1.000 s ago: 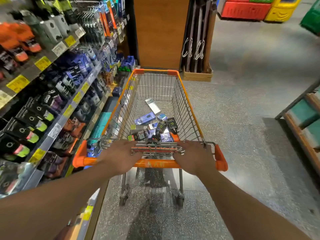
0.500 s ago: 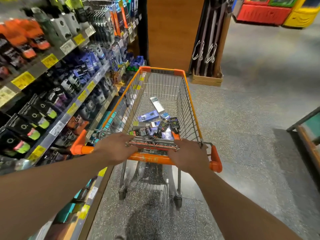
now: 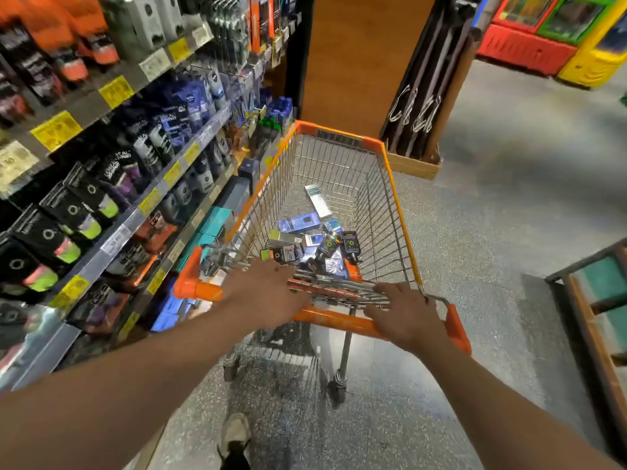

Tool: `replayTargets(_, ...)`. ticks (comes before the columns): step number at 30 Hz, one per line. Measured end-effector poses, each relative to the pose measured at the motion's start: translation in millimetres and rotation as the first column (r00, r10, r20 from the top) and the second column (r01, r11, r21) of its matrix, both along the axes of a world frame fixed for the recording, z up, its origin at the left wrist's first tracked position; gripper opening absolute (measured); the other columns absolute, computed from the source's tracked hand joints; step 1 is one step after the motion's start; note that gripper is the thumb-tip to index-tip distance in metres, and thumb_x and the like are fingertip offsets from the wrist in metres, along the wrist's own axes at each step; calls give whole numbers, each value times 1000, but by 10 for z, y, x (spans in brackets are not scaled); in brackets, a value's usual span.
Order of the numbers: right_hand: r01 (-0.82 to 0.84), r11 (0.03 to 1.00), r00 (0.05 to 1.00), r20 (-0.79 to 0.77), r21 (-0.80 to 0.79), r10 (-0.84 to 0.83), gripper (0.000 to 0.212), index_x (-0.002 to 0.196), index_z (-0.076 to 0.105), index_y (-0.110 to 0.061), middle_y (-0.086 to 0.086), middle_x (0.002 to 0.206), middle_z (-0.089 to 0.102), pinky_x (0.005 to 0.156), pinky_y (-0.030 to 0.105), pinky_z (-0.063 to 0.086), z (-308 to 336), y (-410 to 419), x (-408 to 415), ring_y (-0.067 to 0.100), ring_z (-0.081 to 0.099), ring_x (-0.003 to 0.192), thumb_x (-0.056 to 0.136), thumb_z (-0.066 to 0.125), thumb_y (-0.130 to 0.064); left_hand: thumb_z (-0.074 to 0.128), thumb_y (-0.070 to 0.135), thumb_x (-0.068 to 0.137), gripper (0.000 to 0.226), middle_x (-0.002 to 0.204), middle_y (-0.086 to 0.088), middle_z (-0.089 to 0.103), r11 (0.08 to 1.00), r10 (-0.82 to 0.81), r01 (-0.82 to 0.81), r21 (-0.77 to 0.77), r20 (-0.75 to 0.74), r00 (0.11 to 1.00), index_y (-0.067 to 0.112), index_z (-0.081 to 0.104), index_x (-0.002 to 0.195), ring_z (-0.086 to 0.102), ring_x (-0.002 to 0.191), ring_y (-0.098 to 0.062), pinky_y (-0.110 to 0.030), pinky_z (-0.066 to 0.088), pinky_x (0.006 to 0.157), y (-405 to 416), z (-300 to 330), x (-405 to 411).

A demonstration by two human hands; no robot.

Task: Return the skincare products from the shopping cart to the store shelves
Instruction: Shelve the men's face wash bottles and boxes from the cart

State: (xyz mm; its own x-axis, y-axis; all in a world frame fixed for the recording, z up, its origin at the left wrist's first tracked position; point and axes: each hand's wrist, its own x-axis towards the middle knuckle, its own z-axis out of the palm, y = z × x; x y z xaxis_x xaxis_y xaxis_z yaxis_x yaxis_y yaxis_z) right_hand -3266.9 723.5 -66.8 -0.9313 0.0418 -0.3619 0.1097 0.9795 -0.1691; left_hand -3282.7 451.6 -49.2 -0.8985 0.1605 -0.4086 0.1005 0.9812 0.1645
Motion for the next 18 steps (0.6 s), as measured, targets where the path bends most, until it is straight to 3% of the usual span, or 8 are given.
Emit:
replayTargets(4, 125, 992, 992, 10, -33, -125, 86, 139, 57, -38, -3, 147, 54, 115, 54, 35, -17, -74, -92, 24, 47, 136, 74, 26, -85, 27, 72, 92, 79, 166, -7, 24, 998, -38, 36, 48, 49, 998, 31, 25, 160, 19, 153, -28, -63, 19, 119, -59, -49, -45)
replayTargets(9, 266, 948, 957, -68, -175, -281, 50, 138, 60, -30, -4, 136, 65, 107, 42, 45, 27, -112, -137, 20, 59, 123, 97, 54, -58, 30, 74, 94, 84, 172, -7, 6, 993, -54, 39, 114, 128, 990, 29, 14, 163, 1, 158, -30, -67, 4, 122, -92, -99, -79)
replayTargets(14, 313, 928, 937, -93, -202, -336, 41, 133, 65, -27, -1, 130, 68, 103, 45, 49, 21, -139, -193, 19, 62, 116, 102, 53, -50, 32, 74, 94, 87, 171, -10, 4, 989, -90, 67, 134, 174, 981, 27, 9, 163, -2, 158, -33, -66, 3, 123, -136, -122, -154)
replayTargets(18, 329, 925, 930, -103, -192, -352, 37, 128, 69, -26, -2, 125, 71, 102, 46, 51, 21, -133, -253, 19, 63, 113, 101, 55, -48, 36, 71, 95, 82, 169, -9, 10, 987, -85, 58, 153, 177, 981, 27, 16, 162, 2, 157, -32, -67, 6, 122, -138, -118, -204)
